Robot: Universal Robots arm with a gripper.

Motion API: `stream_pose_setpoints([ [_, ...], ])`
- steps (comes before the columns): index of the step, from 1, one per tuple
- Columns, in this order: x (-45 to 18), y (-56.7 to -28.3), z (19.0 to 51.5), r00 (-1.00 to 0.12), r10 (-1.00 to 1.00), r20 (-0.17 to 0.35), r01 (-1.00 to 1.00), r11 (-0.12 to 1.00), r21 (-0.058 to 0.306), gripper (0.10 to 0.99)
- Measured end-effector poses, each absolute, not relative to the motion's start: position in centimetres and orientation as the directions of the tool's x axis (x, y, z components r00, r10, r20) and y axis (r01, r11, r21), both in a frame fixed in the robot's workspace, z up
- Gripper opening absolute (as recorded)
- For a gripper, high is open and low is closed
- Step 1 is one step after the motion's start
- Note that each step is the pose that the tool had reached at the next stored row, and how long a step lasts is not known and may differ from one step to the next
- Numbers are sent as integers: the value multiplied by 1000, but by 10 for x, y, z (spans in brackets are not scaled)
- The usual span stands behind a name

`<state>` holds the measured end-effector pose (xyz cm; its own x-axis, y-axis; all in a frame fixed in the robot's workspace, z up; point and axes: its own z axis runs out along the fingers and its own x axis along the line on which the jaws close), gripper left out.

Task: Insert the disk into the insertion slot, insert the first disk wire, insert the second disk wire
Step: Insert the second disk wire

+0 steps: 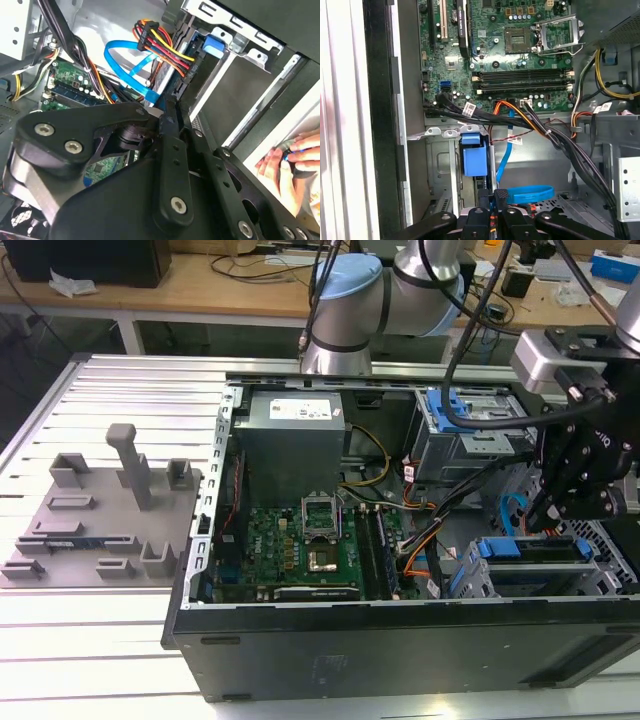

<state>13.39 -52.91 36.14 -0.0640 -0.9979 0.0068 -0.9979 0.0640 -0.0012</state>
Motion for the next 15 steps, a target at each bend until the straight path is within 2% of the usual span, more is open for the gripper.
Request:
stream_pose_setpoints([
  [5, 136, -530, 360, -64, -998, 3, -998, 64, -1, 161],
  [10, 137, -533, 359, -64, -997, -32, -998, 64, 1, 161],
  [15, 137, -533, 359, -64, -997, -32, -998, 64, 2, 161],
])
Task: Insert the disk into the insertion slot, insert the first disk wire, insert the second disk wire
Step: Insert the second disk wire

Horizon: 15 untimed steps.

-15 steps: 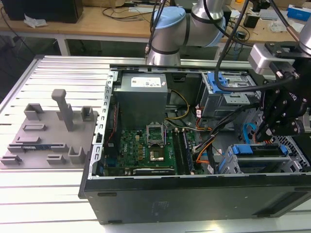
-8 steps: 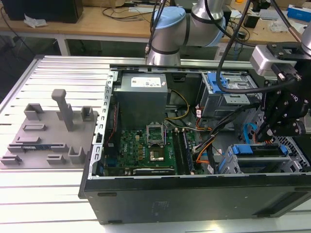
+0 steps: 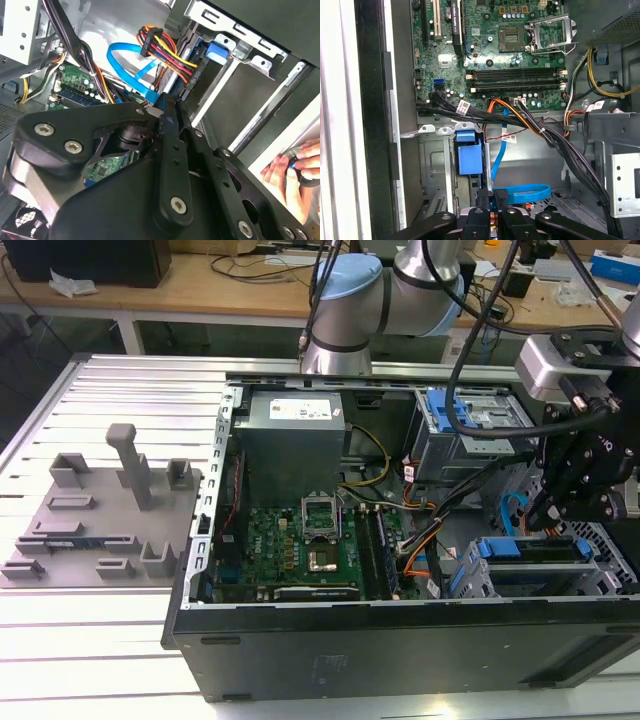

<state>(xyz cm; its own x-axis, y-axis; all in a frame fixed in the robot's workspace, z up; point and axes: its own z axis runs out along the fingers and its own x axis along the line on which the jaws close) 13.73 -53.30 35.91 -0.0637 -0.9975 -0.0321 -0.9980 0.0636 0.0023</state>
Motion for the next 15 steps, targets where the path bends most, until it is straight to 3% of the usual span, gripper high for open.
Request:
stream_pose_setpoints([
  [15, 143, -539, 353, -62, -998, -32, -998, 62, 11, 161],
])
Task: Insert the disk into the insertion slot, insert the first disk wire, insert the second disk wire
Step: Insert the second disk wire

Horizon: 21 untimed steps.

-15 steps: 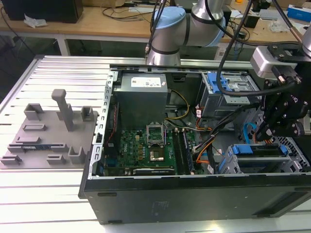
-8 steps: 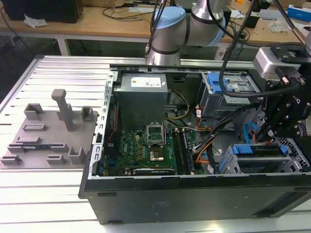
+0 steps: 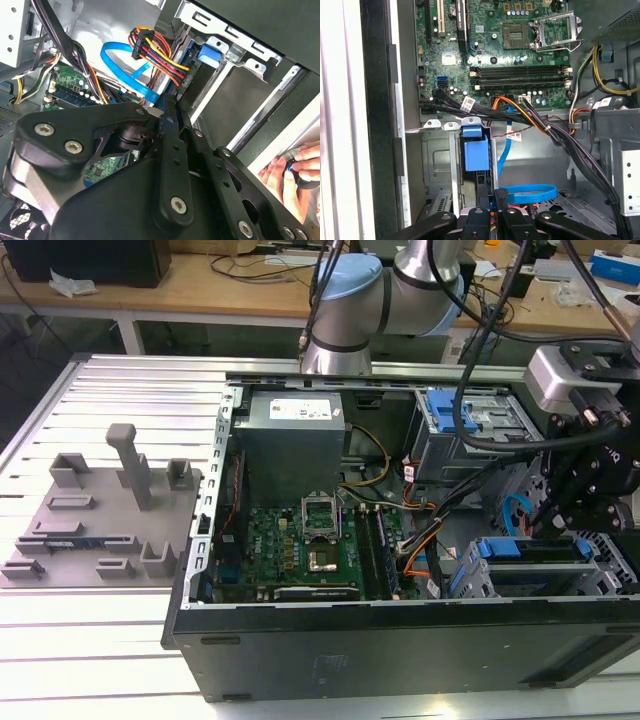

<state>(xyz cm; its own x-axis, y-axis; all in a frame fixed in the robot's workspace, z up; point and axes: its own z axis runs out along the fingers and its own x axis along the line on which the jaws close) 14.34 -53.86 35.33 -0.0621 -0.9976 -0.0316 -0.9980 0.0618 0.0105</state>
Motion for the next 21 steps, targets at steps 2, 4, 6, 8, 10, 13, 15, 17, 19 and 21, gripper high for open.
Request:
stream_pose_setpoints([
  [2, 144, -539, 352, -62, -998, -32, -998, 62, 11, 161],
  [4, 144, -539, 352, -62, -998, -32, -998, 62, 11, 161],
  [6, 144, -539, 351, -62, -998, -32, -998, 62, 11, 161],
  [8, 145, -539, 351, -61, -998, -32, -998, 61, 11, 161],
  [10, 145, -539, 350, -61, -998, -32, -998, 61, 11, 161],
  [13, 145, -539, 350, -61, -998, -32, -998, 61, 11, 161],
  [15, 146, -539, 349, -61, -998, -32, -998, 60, 11, 161],
  [17, 147, -539, 348, -59, -998, -32, -998, 59, 11, 161],
  [19, 147, -539, 346, -58, -998, -32, -998, 58, 11, 161],
  [21, 147, -539, 345, -56, -998, -32, -998, 56, 11, 161],
])
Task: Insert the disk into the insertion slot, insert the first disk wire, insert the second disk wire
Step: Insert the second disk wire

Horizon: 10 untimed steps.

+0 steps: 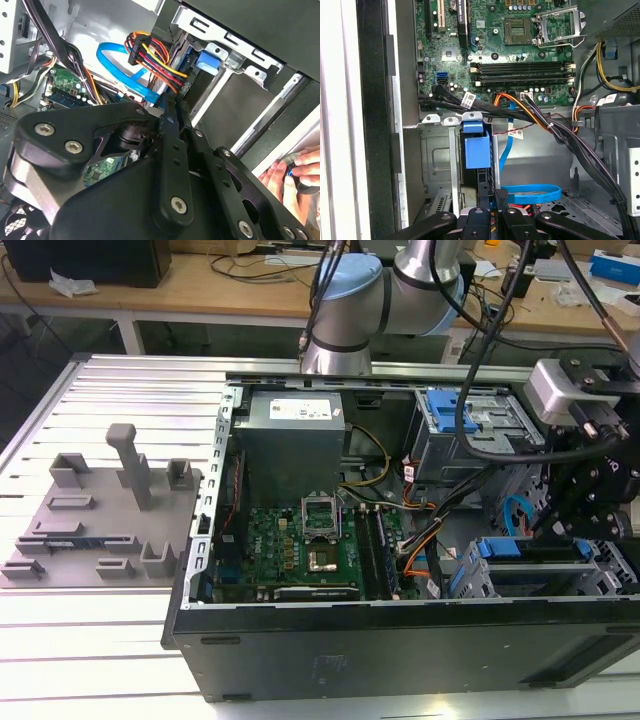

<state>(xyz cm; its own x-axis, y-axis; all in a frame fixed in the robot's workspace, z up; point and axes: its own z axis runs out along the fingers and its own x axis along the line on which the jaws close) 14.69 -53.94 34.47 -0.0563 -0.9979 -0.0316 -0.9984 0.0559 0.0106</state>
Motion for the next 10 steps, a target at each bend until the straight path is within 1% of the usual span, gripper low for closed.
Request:
stream_pose_setpoints([
  [6, 147, -540, 337, -34, -999, -31, -999, 33, 11, 161],
  [7, 147, -540, 336, -30, -999, -34, -1000, 29, 11, 173],
  [8, 147, -540, 337, -29, -999, -32, -1000, 29, 11, 235],
  [10, 146, -540, 349, -29, -999, -32, -1000, 29, 11, 235],
])
